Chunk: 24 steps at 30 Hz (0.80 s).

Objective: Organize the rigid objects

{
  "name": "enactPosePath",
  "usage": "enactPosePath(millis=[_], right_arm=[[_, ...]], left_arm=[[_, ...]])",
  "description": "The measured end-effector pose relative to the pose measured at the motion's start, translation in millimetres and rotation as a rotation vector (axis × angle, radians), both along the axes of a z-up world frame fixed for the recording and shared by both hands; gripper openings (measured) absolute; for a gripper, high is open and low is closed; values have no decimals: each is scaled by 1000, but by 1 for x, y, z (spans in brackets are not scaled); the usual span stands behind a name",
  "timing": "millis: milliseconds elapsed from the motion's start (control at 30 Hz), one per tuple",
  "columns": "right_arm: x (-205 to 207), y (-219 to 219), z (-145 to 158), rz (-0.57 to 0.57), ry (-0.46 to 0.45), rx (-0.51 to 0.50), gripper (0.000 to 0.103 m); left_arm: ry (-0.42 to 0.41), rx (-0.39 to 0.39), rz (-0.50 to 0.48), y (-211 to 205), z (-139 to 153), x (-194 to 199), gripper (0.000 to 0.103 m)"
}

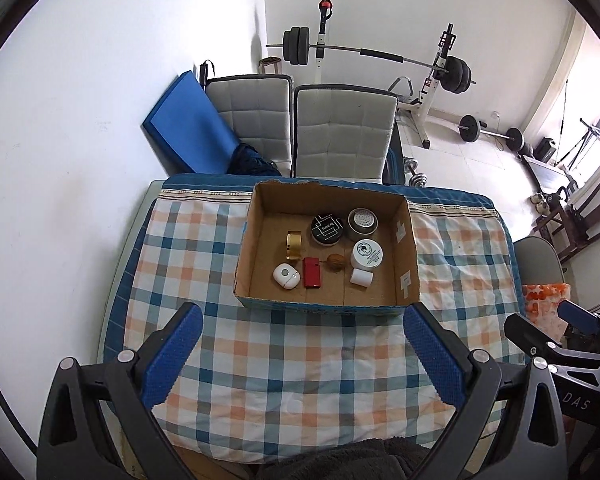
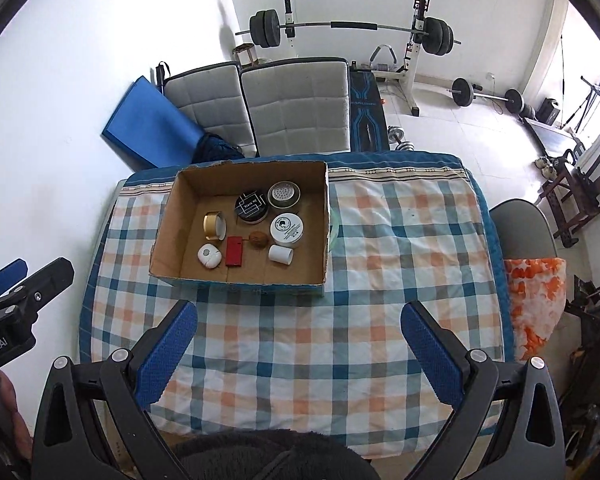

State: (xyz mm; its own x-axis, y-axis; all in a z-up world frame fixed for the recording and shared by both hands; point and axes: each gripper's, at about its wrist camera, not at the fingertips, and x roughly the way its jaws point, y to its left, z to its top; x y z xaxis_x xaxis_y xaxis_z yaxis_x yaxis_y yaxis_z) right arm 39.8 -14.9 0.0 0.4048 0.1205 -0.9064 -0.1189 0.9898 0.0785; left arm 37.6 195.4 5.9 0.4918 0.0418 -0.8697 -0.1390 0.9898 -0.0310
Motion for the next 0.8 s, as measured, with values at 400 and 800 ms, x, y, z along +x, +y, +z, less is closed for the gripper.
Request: enactPosePath(millis=[400, 800], right_arm=[[-9, -9, 20, -25, -47, -23, 103], [-14, -10, 32, -46, -101, -61, 103]], left_arm=[[-19, 1, -16, -11, 5, -11, 103], [-32, 10, -35, -19, 8, -10, 103]])
